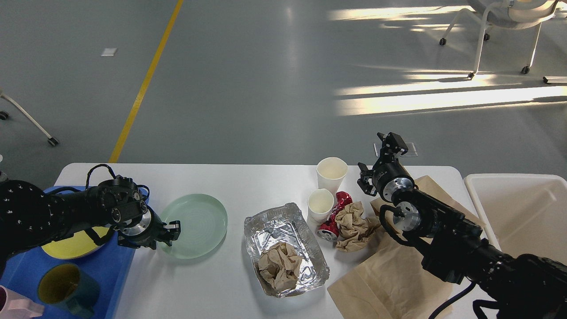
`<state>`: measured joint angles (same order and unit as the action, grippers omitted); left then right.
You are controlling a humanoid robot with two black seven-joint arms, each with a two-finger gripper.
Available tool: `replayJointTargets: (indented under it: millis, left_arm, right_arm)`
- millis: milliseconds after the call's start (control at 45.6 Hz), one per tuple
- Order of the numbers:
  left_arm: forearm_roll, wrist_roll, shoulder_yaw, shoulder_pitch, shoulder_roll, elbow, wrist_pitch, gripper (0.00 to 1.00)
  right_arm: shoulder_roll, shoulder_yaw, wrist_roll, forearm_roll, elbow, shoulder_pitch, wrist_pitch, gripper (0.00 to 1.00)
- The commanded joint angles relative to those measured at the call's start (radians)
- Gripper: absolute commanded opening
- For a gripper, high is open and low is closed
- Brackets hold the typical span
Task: Tidy desktop
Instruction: 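Grip the pale green plate rim with the left gripper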
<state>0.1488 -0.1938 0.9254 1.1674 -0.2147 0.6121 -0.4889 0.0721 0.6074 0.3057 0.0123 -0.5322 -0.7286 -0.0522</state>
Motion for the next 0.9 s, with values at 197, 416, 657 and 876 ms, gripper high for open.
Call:
replayJointTargets:
  millis: [197, 416, 657, 876]
  left_arm:
    - [-0.002, 0.002, -0.026, -0.002, -0.003, 0.001, 0.0, 0.24]
    - [-0.002, 0.002, -0.026, -0.002, -0.005, 0.005, 0.0, 0.2]
    - [-0.003, 0.002, -0.026, -0.003, -0.009, 0.008, -0.043, 0.03]
    - [-0.002, 0.0, -0.026, 0.015, -0.02, 0.001, -0.049, 0.02]
  right_arm:
    - [0.0, 0.0, 0.0, 0.0, 0.0, 0.0, 0.0, 1.0]
    - [0.0, 0.0, 0.001, 0.0, 0.0, 0.0, 0.0, 1.0]
    - [0.0, 0.0, 0.0, 0.0, 0.0, 0.0, 0.0, 1.0]
    - [0.0, 0.0, 0.0, 0.0, 0.0, 0.0, 0.0, 1.0]
